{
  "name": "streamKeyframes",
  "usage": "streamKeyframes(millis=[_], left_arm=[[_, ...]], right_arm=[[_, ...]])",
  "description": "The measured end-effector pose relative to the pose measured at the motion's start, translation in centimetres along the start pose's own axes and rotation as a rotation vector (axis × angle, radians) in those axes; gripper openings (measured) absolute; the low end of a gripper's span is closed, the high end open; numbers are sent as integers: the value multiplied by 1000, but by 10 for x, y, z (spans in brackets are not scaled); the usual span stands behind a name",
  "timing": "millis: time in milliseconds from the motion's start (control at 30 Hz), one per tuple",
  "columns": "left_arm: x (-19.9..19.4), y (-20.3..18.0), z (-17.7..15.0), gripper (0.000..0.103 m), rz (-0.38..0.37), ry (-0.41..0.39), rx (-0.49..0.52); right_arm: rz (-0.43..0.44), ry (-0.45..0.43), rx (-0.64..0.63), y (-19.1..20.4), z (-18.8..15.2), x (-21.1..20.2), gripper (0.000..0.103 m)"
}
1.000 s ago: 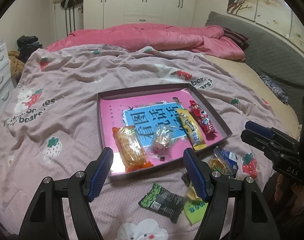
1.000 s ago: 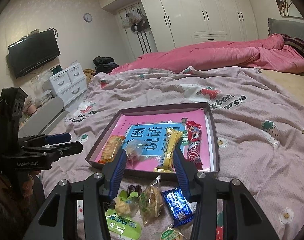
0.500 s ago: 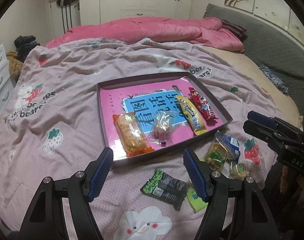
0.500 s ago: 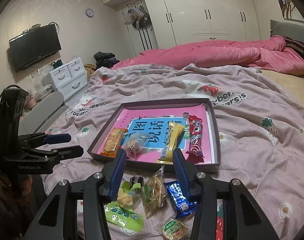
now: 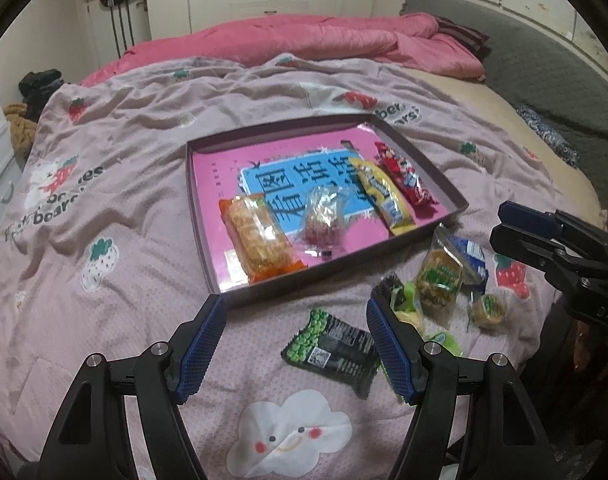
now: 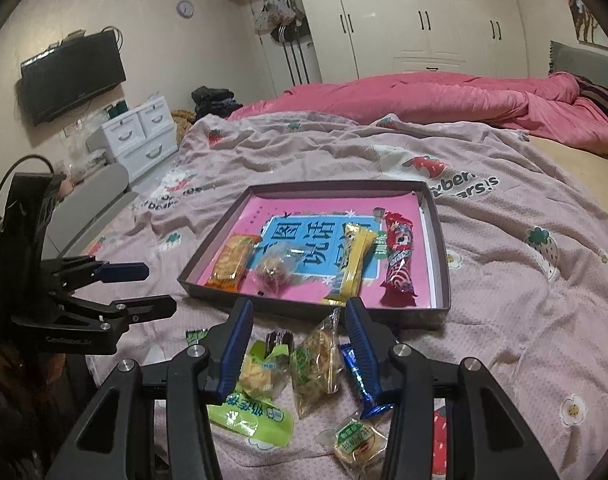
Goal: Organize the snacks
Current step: 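Move both open grippers toward the remaining snacks beside the tray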
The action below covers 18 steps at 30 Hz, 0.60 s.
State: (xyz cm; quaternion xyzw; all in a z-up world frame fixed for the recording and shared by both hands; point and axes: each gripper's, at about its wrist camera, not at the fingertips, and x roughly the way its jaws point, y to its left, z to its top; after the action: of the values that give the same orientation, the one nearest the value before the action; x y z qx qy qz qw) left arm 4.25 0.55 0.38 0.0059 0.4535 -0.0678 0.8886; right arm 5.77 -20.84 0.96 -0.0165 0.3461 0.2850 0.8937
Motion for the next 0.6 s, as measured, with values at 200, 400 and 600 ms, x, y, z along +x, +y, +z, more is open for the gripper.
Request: streamKeyframes(millis=[200,400,600], left_arm=[[5,-8,-7,74,-6,30,39],[15,-11,-14,74,-14,80,61],[25,-15,-19,74,-29,124,79]], right_arm=[[-11,40,-19,3,-6,6,48],[-21,101,-20,2,-12,17,48],[-26,157,-21,0,-19,30,48]])
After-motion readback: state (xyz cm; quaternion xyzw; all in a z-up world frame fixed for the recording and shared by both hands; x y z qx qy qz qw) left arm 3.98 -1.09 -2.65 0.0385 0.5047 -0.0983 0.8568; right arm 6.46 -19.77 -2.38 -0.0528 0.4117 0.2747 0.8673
